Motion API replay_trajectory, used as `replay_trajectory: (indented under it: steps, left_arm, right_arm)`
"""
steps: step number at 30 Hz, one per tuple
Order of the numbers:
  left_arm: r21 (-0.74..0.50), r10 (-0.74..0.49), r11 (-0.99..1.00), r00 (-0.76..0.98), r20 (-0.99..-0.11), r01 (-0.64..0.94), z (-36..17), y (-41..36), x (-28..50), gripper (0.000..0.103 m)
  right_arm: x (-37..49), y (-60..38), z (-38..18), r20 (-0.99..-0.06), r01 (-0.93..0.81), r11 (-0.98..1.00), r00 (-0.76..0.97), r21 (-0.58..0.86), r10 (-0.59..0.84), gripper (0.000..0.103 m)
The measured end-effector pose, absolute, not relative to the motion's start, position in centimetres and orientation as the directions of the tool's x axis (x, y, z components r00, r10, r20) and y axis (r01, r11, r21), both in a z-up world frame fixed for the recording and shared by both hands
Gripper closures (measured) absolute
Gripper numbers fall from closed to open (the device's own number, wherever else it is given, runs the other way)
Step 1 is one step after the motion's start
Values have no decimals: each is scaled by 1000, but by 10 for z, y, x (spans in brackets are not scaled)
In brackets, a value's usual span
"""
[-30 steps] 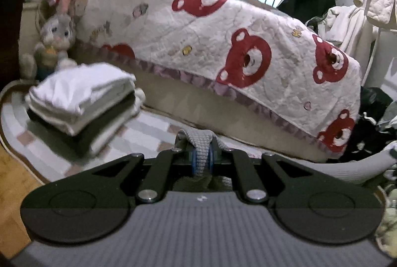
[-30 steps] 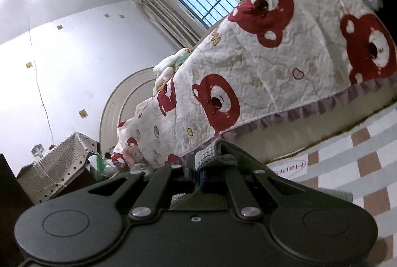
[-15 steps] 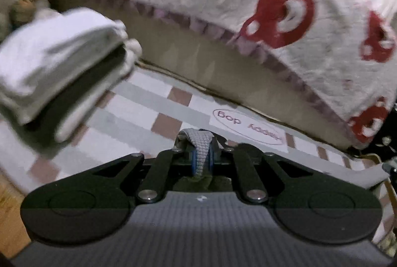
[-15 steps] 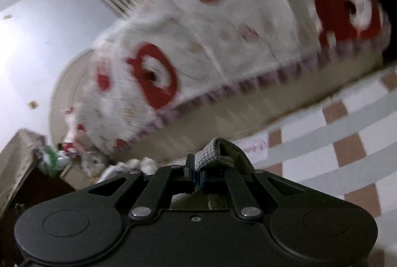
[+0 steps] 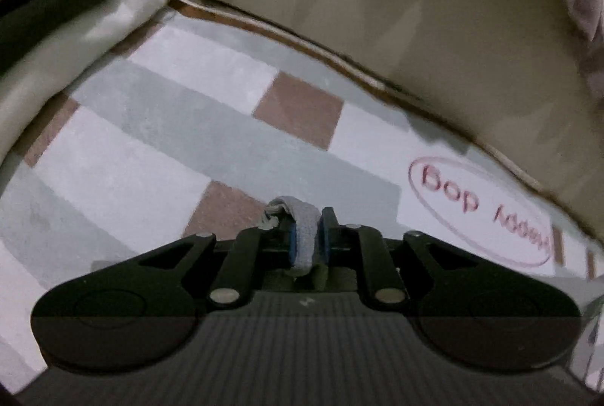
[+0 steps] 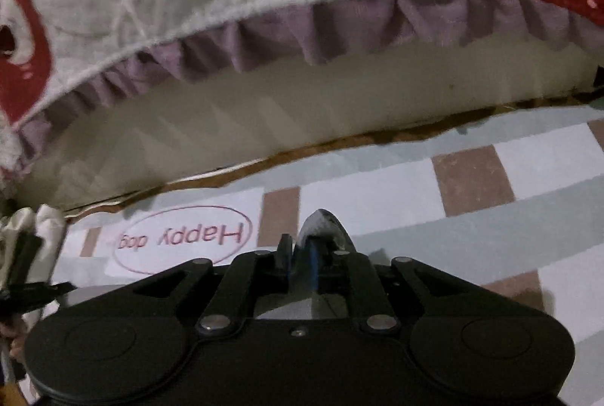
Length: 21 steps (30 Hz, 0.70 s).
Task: Fold clothes
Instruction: 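Open both grippers and release the folded shirt on the rug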
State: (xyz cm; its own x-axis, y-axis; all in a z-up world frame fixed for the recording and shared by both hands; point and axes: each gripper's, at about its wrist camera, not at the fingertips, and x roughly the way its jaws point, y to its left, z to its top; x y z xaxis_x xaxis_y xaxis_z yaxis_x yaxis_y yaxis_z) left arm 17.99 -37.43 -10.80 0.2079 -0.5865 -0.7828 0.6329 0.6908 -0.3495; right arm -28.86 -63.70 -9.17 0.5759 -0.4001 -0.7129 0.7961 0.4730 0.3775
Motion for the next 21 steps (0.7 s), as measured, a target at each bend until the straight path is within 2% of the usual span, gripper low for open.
replay_trajectory:
  steps: [3, 6, 7, 11, 12, 14, 17, 20, 21]
  left_arm:
    - [-445, -657, 675, 205, -726, 589, -100, -356, 189, 88]
    - [-588, -793, 536, 121, -597, 606, -79, -335, 200, 86]
    - [-588, -808, 508, 111, -579, 629, -71, -329, 200, 84]
    - [-471, -777, 498, 132, -616, 728, -51, -306, 187, 76]
    - [-433, -760, 497, 137, -635, 752, -51, -300, 180, 73]
    - [-347, -726, 496, 161, -668, 796, -51, -287, 163, 67]
    - [-200, -670, 521, 253, -698, 830, -58, -264, 133, 61]
    - [-180, -642, 573, 301, -706, 800, -73, -237, 113, 58]
    - [-193, -639, 583, 299, -708, 789, -78, -228, 110, 55]
  right_arm:
    - [-301, -638, -88, -696, 797, 486, 575, 358, -431, 89]
    - [-323, -642, -95, -683, 810, 481, 560, 334, -469, 89]
    - [-330, -643, -99, -678, 814, 481, 556, 326, -480, 85]
    - [-359, -633, -116, -677, 791, 500, 584, 352, -448, 79]
    - [-365, -629, -119, -675, 782, 505, 596, 366, -435, 75]
    - [-379, -613, -123, -658, 765, 505, 623, 399, -423, 61]
    - [-393, -575, -121, -628, 737, 535, 656, 414, -418, 60]
    - [-398, -531, -118, -615, 712, 602, 667, 361, -420, 47]
    - [-398, -516, -117, -619, 703, 631, 665, 328, -418, 47]
